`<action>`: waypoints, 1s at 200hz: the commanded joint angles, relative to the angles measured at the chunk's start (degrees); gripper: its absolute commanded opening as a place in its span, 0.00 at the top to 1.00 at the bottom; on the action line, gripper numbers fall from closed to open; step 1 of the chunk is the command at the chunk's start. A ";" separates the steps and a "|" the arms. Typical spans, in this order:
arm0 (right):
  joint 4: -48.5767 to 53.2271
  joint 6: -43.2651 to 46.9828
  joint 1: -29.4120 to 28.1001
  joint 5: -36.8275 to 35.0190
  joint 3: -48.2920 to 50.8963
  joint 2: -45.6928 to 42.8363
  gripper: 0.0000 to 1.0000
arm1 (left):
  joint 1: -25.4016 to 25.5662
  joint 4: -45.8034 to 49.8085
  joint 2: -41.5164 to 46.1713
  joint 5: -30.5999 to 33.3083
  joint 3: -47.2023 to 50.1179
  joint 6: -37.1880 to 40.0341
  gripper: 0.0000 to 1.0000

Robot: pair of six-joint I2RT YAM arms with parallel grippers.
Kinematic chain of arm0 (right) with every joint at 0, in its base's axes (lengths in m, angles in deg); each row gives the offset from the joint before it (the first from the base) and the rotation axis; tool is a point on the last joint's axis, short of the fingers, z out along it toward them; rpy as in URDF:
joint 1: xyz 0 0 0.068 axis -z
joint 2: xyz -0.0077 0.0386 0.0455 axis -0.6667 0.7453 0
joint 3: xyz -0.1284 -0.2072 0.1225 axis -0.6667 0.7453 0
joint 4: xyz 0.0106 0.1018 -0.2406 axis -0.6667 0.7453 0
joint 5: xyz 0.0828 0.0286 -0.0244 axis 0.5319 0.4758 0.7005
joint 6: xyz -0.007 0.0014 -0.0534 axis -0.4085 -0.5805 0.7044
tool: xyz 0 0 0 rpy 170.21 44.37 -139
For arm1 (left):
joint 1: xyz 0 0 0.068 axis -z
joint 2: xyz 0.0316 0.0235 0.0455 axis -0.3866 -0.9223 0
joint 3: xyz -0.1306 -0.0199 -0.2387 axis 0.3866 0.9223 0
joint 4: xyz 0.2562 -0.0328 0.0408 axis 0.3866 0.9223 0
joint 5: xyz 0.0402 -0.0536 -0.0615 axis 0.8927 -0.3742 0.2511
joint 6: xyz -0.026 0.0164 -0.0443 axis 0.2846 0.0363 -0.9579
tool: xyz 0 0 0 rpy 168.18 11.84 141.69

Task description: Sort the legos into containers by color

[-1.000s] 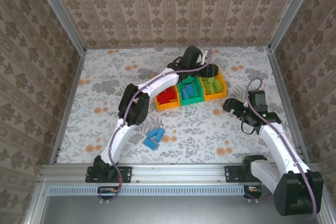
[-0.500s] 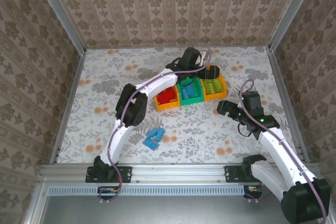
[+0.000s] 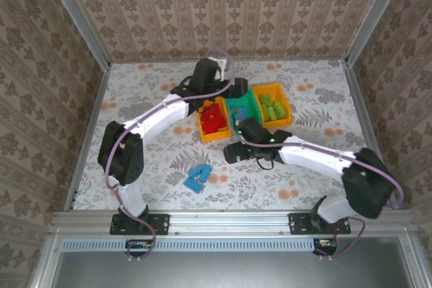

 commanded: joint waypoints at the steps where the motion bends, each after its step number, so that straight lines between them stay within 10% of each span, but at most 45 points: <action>1: 0.22 -6.47 -4.20 3.01 -4.59 5.52 0.05 | -2.93 0.55 4.56 4.52 5.53 -0.04 0.00; 200: 12.33 -12.77 -10.44 6.83 -18.29 25.40 0.28 | -9.75 7.86 22.52 15.02 25.16 2.17 0.00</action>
